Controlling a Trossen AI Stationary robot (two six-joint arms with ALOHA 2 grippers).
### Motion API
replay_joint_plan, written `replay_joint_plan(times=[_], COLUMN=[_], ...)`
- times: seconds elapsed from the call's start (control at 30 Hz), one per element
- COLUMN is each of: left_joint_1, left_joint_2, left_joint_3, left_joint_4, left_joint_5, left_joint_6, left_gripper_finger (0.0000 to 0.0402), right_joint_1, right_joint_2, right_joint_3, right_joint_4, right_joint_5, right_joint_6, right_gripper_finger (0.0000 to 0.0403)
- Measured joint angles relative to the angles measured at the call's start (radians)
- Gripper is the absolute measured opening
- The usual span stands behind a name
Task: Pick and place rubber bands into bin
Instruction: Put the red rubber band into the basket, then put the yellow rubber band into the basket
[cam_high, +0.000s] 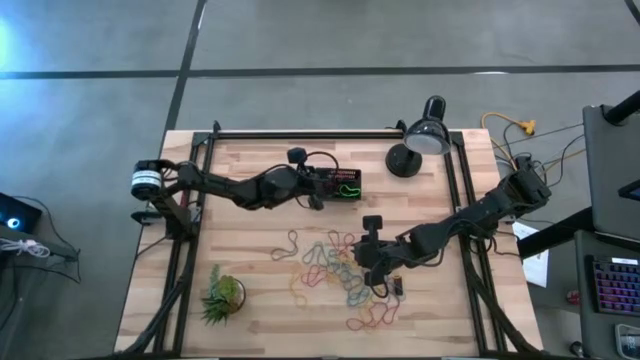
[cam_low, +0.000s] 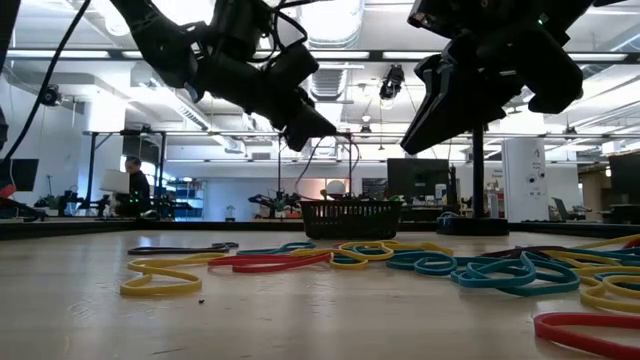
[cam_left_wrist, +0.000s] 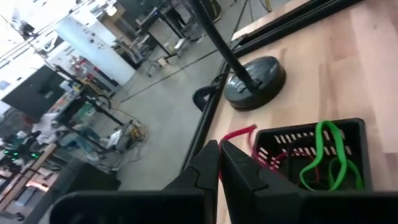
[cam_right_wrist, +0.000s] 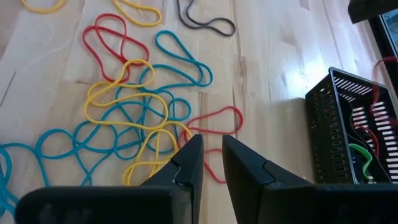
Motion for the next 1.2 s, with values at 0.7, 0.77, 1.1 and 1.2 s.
replay_joint_plan(times=[0.7, 0.77, 1.1, 1.2], left_joint_1=[0.014, 0.005, -0.161, -0.231], left_joint_2=[0.000, -0.009, -0.181, -0.240], left_joint_3=[-0.001, -0.001, -0.002, -0.015], left_joint_4=[-0.086, -0.091, -0.506, -0.644], left_joint_5=[0.133, 0.133, 0.142, 0.143], left_joint_6=[-0.185, -0.186, -0.260, -0.318], left_gripper_finger=[0.0089, 0.0103, 0.0118, 0.0118], right_joint_1=[0.001, 0.003, 0.014, 0.014], right_joint_2=[0.000, 0.000, 0.000, 0.000], right_joint_3=[0.000, 0.000, -0.073, -0.127], right_joint_4=[0.008, 0.007, 0.030, 0.101], right_joint_5=[-0.002, -0.005, -0.014, -0.013], right_joint_6=[0.034, 0.036, 0.117, 0.123], right_gripper_finger=[0.0054, 0.0054, 0.0054, 0.0054])
